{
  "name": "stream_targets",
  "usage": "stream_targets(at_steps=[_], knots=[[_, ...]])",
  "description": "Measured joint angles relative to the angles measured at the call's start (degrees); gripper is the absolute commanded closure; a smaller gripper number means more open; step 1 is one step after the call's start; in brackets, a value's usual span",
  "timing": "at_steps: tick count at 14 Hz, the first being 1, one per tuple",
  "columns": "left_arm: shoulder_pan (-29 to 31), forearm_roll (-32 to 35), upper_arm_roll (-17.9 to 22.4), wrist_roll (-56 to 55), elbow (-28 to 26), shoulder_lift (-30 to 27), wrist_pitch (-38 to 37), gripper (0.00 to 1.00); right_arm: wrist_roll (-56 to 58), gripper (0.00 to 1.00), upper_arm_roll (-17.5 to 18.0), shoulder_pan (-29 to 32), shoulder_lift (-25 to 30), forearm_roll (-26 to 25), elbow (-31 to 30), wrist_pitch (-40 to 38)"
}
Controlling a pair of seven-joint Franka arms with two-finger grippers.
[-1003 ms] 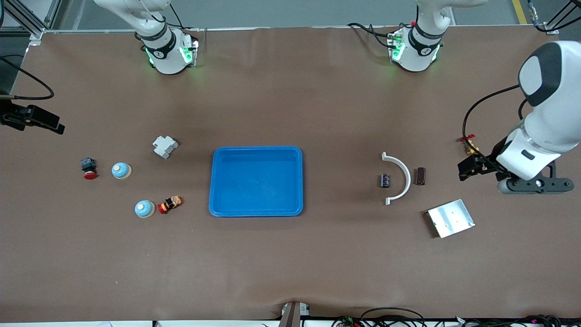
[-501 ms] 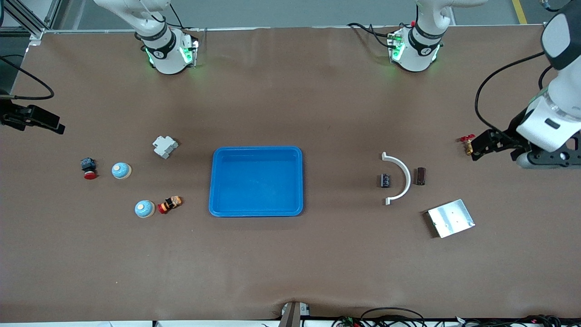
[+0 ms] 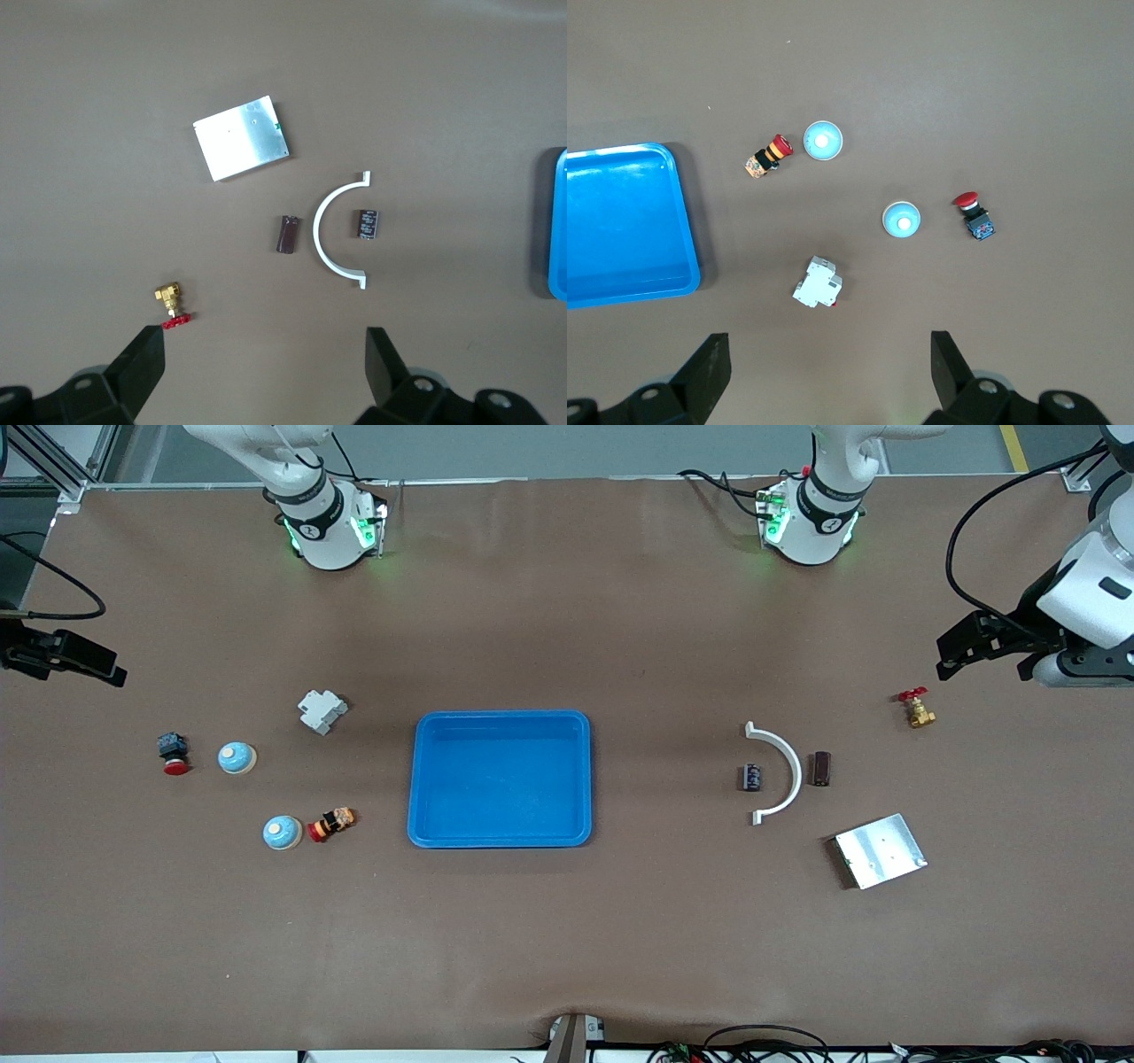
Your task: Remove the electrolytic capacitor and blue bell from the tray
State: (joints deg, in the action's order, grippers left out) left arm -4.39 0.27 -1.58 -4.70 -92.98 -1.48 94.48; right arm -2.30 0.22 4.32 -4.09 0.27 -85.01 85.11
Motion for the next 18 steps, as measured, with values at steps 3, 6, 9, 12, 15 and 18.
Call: stream_targets(at_steps=[3,6,9,12,15,18], knots=[[0.0,0.0,-0.1,0.0,0.1,0.0,-0.6,0.0,0.0,0.0,0.1,0.0,0.0,0.0,0.0,0.0],[0.0,0.0,-0.1,-0.1,1.0,0.0,-2.0,0.0,0.0,0.0,0.2,0.0,0.0,0.1,0.0,-0.1],[-0.1,0.0,-0.5,-0.1,1.3,0.0,-2.6,0.0,0.1,0.0,0.4,-0.2,0.0,0.1,0.0,-1.2],[-0.2,0.0,-0.9,-0.2,1.3,0.0,-2.6,0.0,0.1,0.0,0.5,-0.2,0.0,0.1,0.0,-1.2],[-0.2,0.0,-0.9,-0.2,1.3,0.0,-2.6,0.0,0.1,0.0,0.5,-0.2,0.0,0.2,0.0,-1.2],[-0.2,0.0,-0.9,-0.2,1.4,0.0,-2.6,0.0,0.1,0.0,0.5,-0.2,0.0,0.3,0.0,-1.2]])
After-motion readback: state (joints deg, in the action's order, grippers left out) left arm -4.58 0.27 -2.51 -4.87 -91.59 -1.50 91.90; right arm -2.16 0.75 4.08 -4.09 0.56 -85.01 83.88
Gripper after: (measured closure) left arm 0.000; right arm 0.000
